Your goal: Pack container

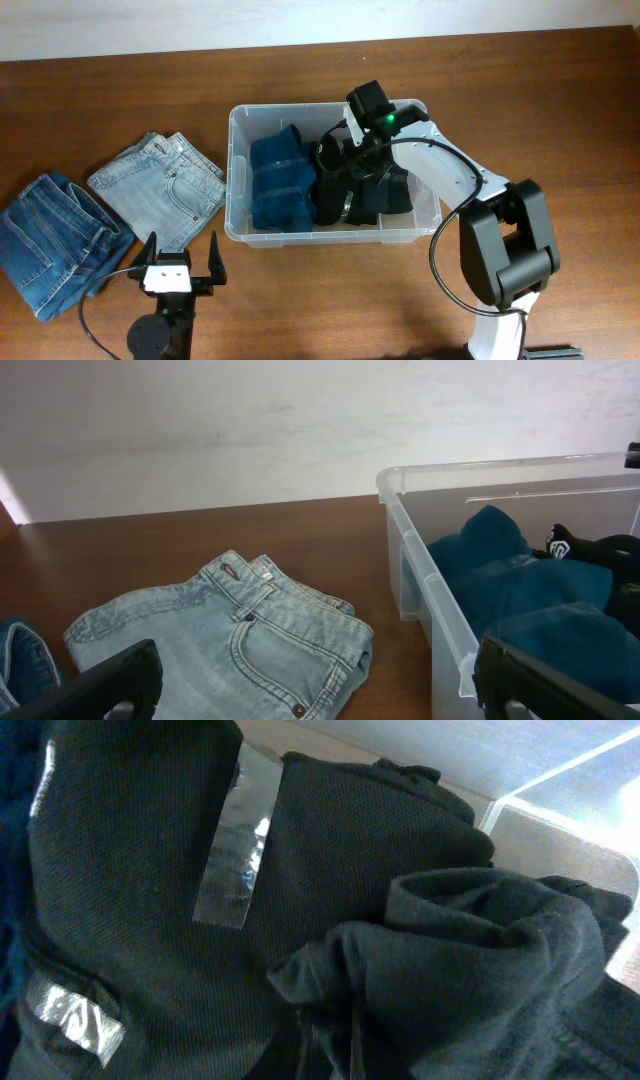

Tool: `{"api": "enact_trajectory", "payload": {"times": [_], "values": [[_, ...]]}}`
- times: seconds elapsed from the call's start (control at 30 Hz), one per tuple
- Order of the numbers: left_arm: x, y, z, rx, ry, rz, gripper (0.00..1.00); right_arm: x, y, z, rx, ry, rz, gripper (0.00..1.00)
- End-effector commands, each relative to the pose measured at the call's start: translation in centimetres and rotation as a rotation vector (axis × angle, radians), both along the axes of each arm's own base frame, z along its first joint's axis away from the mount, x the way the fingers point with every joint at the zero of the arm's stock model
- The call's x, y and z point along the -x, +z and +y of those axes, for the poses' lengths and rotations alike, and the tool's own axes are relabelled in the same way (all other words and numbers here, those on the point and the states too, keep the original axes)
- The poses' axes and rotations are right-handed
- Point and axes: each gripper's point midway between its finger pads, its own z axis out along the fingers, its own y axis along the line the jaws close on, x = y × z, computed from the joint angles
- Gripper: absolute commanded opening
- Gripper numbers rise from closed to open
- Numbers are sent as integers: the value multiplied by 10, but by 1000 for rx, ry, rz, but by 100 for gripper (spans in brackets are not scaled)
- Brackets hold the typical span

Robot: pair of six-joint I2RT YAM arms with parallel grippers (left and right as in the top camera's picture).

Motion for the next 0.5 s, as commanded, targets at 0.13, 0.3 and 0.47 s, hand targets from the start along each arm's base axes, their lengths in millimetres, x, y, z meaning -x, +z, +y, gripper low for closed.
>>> {"api": "enact_trajectory", "payload": {"times": [0.13, 0.3, 0.47], "values": [[0, -2, 1, -9, 2, -1, 99, -11, 58, 5, -24, -1, -79, 15], [0, -2, 1, -9, 2, -1, 99, -16, 145, -4, -62, -24, -194, 25], [0, -2, 1, -9, 2, -1, 99, -14, 215, -65, -55, -153, -287, 40]]}}
